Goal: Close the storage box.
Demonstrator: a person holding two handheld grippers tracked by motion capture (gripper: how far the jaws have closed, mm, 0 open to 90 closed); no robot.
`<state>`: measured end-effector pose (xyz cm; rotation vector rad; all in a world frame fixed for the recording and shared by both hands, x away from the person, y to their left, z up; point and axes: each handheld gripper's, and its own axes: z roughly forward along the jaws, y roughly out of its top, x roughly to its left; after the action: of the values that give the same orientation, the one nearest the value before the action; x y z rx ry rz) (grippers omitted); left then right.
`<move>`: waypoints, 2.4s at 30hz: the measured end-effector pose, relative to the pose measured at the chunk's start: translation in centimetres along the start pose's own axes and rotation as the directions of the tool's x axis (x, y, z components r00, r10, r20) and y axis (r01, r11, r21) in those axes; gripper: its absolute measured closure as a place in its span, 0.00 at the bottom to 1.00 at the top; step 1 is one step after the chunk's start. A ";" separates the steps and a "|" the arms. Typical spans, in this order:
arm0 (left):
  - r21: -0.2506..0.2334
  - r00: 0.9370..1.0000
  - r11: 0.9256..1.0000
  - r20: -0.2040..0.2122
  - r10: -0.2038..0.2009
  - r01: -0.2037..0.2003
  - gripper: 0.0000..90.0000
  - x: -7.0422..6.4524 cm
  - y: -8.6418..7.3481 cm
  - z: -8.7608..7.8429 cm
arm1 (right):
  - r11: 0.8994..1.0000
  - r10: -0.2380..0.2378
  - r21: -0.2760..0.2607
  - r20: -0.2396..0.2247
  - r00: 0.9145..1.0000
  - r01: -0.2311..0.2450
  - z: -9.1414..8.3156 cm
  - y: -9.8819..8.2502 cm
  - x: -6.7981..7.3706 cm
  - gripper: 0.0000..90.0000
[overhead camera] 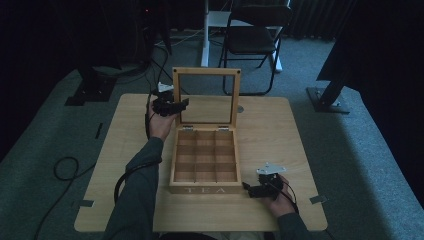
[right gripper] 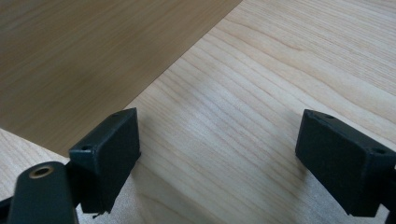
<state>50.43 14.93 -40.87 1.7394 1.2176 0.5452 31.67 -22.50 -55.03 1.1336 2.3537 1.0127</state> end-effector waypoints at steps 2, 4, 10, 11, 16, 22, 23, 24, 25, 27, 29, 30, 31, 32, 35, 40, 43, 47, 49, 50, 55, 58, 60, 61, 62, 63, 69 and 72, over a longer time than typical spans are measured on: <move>-0.005 1.000 1.000 0.007 -0.012 0.012 0.48 0.1 -0.1 -0.2 | 1.000 0.000 0.000 0.000 1.000 0.000 0.0 0.0 0.0 0.15; -0.006 1.000 1.000 0.004 -0.021 0.021 0.50 0.0 -0.1 -0.5 | 1.000 -0.001 0.000 0.000 1.000 0.001 0.0 0.0 0.0 0.15; -0.045 1.000 0.999 0.009 -0.021 0.022 0.53 -0.4 -0.8 -1.7 | 1.000 -0.001 0.000 0.001 1.000 0.001 0.0 0.0 0.0 0.15; -0.056 0.999 0.998 0.023 -0.034 0.035 0.53 -0.4 -1.0 -2.0 | 1.000 0.000 0.001 0.001 1.000 0.000 0.0 0.0 0.0 0.15; -0.088 0.997 0.995 0.062 -0.035 0.040 0.50 -0.8 -1.9 -3.6 | 1.000 0.001 0.001 0.002 1.000 -0.001 0.0 0.0 0.0 0.15; -0.067 0.997 0.998 0.071 0.023 -0.019 0.48 -1.6 -2.7 -5.6 | 1.000 0.000 0.001 0.003 1.000 0.000 0.1 0.1 0.0 0.15; -0.062 0.997 0.998 0.068 0.037 -0.033 0.48 -1.8 -2.7 -5.9 | 1.000 0.000 0.001 0.003 1.000 0.000 0.1 0.1 0.0 0.15; -0.059 0.997 0.997 0.065 0.049 -0.046 0.48 -2.0 -2.7 -6.2 | 1.000 0.000 0.001 0.003 1.000 0.000 0.1 0.1 0.0 0.15; -0.059 0.996 0.997 0.063 0.056 -0.052 0.47 -2.2 -2.8 -6.5 | 1.000 0.000 0.002 0.003 1.000 0.000 0.1 0.1 0.0 0.15; -0.068 0.996 0.996 0.058 0.067 -0.063 0.47 -2.6 -2.9 -7.2 | 1.000 0.000 0.001 0.003 1.000 0.000 0.1 0.1 0.0 0.15; -0.080 0.996 0.994 0.050 0.077 -0.072 0.45 -3.1 -2.9 -7.9 | 1.000 0.001 0.002 0.003 1.000 -0.001 0.1 0.1 0.0 0.15; -0.086 0.996 0.993 0.044 0.082 -0.078 0.44 -3.4 -3.0 -8.2 | 1.000 0.001 0.001 0.003 1.000 -0.001 0.1 0.1 0.0 0.15; -0.088 0.996 0.993 0.039 0.086 -0.082 0.44 -3.5 -3.0 -8.4 | 1.000 0.000 0.002 0.003 1.000 0.000 0.1 0.1 0.0 0.15; -0.095 0.995 0.992 0.037 0.087 -0.083 0.43 -3.7 -3.1 -8.6 | 1.000 0.000 0.002 0.003 1.000 0.000 0.1 0.1 0.0 0.15; -0.103 0.995 0.992 0.047 0.084 -0.079 0.42 -3.9 -3.2 -9.4 | 1.000 0.000 0.001 0.004 1.000 0.000 0.1 0.1 0.0 0.15; -0.115 0.992 0.988 0.056 0.111 -0.104 0.42 -4.4 -3.3 -10.6 | 1.000 -0.001 0.000 0.003 1.000 0.001 0.1 0.1 0.0 0.15; -0.112 0.993 0.988 0.052 0.109 -0.102 0.41 -4.8 -3.4 -11.3 | 1.000 -0.001 0.000 0.003 1.000 0.001 0.1 0.1 0.0 0.15; -0.130 0.995 0.991 0.083 0.048 -0.037 0.42 -4.6 -3.6 -12.2 | 1.000 0.001 0.000 0.003 1.000 -0.001 0.1 0.1 0.0 0.15; -0.136 0.995 0.990 0.091 0.033 -0.021 0.43 -4.6 -3.7 -12.5 | 1.000 0.002 0.000 0.003 1.000 -0.002 0.1 0.1 0.0 0.15; -0.137 0.995 0.990 0.091 0.032 -0.019 0.43 -4.7 -3.8 -12.6 | 1.000 0.002 0.000 0.003 1.000 -0.002 0.1 0.1 0.0 0.15; -0.144 0.995 0.990 0.098 0.025 -0.010 0.43 -4.9 -4.0 -13.2 | 1.000 0.002 0.000 0.002 1.000 -0.002 0.1 0.1 0.0 0.15; -0.146 0.995 0.989 0.097 0.024 -0.010 0.44 -5.1 -4.1 -13.6 | 1.000 0.002 0.000 0.003 1.000 -0.002 0.1 0.1 0.0 0.15; -0.140 0.996 0.990 0.089 0.030 -0.017 0.45 -5.2 -4.2 -13.8 | 1.000 0.002 0.000 0.003 1.000 -0.002 0.1 0.1 0.0 0.15; -0.139 0.996 0.990 0.091 0.027 -0.014 0.45 -5.2 -4.2 -13.8 | 1.000 0.002 0.000 0.002 1.000 -0.002 0.1 0.1 0.0 0.15; -0.139 0.995 0.990 0.092 0.024 -0.011 0.45 -5.2 -4.3 -13.8 | 1.000 0.002 0.000 0.002 1.000 -0.002 0.1 0.1 0.0 0.15; -0.138 0.995 0.990 0.092 0.021 -0.008 0.45 -5.2 -4.4 -13.8 | 1.000 0.002 0.000 0.002 1.000 -0.002 0.1 0.1 0.0 0.15; -0.133 0.996 0.991 0.085 0.025 -0.014 0.45 -5.4 -4.8 -14.1 | 1.000 0.000 -0.002 0.001 1.000 0.000 0.2 0.2 0.0 0.15; -0.122 0.997 0.992 0.078 0.028 -0.019 0.46 -5.6 -5.0 -14.3 | 1.000 0.000 -0.001 0.002 1.000 0.000 0.2 0.2 0.0 0.15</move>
<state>34.75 16.49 -37.54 1.6593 1.0874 0.5471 31.94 -22.28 -55.03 1.1337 2.3514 1.0123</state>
